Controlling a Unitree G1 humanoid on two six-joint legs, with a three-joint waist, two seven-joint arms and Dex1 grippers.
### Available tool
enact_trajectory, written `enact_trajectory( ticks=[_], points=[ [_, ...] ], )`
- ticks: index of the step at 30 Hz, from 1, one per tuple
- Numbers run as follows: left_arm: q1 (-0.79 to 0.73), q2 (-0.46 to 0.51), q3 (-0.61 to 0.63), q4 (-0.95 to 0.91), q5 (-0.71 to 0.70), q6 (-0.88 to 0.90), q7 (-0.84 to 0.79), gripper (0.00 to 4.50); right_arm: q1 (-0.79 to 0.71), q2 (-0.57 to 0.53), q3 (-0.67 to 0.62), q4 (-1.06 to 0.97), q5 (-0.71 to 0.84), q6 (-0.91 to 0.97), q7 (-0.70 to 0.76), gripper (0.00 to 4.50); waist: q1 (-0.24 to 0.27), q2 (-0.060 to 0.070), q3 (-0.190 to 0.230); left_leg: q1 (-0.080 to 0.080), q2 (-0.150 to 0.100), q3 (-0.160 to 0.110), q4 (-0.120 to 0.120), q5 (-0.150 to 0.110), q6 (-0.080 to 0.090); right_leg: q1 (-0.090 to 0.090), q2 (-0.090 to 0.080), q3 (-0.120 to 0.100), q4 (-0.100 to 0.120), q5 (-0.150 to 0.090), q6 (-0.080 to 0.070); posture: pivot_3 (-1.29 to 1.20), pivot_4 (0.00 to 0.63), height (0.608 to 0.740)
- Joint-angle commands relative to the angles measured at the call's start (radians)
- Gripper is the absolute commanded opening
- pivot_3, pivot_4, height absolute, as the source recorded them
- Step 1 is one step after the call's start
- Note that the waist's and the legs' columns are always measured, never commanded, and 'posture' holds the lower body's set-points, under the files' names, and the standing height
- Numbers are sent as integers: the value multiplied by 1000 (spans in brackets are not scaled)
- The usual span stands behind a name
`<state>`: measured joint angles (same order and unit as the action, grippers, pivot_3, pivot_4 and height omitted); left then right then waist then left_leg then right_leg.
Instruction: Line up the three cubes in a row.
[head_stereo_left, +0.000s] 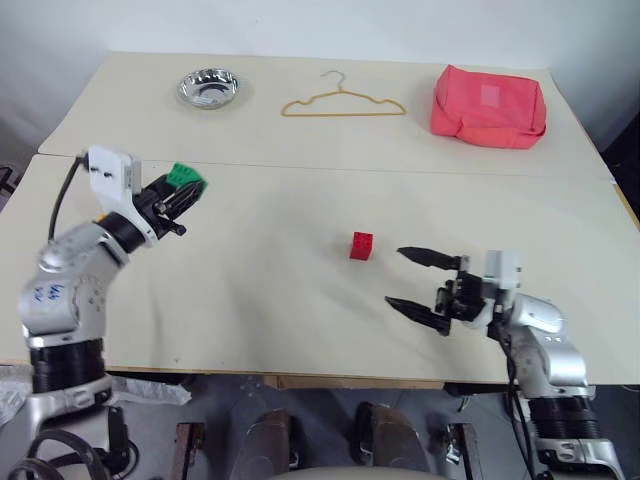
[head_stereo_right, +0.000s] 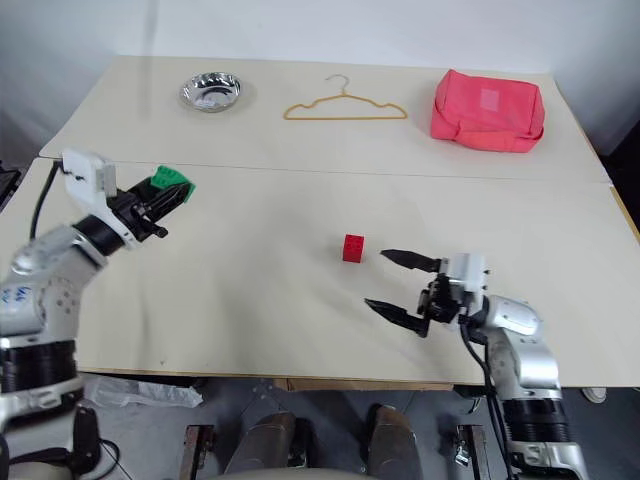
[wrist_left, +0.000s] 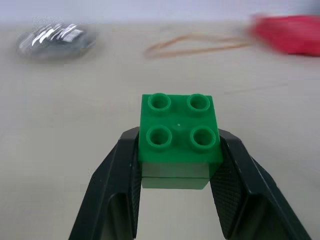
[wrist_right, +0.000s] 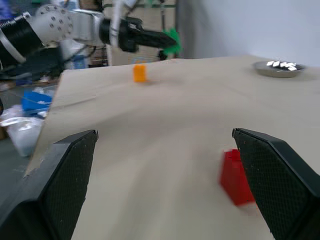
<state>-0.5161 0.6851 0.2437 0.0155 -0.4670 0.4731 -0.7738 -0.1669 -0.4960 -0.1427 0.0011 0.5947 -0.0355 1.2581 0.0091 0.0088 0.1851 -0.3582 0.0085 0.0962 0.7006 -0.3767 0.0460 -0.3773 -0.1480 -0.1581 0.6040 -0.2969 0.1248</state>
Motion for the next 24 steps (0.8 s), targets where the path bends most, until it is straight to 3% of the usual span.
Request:
enact_trajectory(
  ticks=[1, 7, 11, 14, 19, 24],
  points=[
    [-116, 27, -219, 121, 65, -188, -376, 1504, 25, -38, -95, -27, 46, -21, 1, 4500, 13, 0, 0, 0, -1, 1, 0, 0, 0, 0, 0, 0, -1, 0, 0, 0, 150, 740],
    [-387, -166, -450, 656, 334, -553, -439, 1504, 70, -53, -119, -65, 44, -14, -19, 4500, 15, 0, 0, 0, -5, 3, 0, 0, 0, 0, 3, 0, -2, 0, 1, 0, 150, 740],
    [-527, -257, -485, 959, 430, -717, -416, 1504, 105, -34, -104, -137, 47, -1, -58, 4500, 9, -2, 2, -2, -6, 3, -1, 0, 0, -2, 3, 0, -2, 0, 1, 0, 150, 740],
    [-581, -272, -471, 1070, 447, -772, -446, 1504, 139, -22, -95, -183, 48, 3, -86, 4500, 7, -2, 2, -14, -5, 5, 0, 1, 1, -15, 2, 0, 2, 0, 1, 0, 150, 740],
    [-620, -262, -454, 1170, 479, -821, -459, 1504, 182, -11, -88, -217, 41, 0, -114, 4500, 10, -3, 2, -14, -7, 5, 0, 1, 2, -16, 0, -1, 3, 0, 1, 0, 150, 740],
    [-633, -262, -402, 1216, 452, -809, -597, 1504, 200, -8, -74, -239, 46, 14, -128, 4500, 14, -3, 2, -14, -8, 5, 1, 2, 3, -15, -1, -1, 4, 1, 2, 0, 150, 740]
  ],
)
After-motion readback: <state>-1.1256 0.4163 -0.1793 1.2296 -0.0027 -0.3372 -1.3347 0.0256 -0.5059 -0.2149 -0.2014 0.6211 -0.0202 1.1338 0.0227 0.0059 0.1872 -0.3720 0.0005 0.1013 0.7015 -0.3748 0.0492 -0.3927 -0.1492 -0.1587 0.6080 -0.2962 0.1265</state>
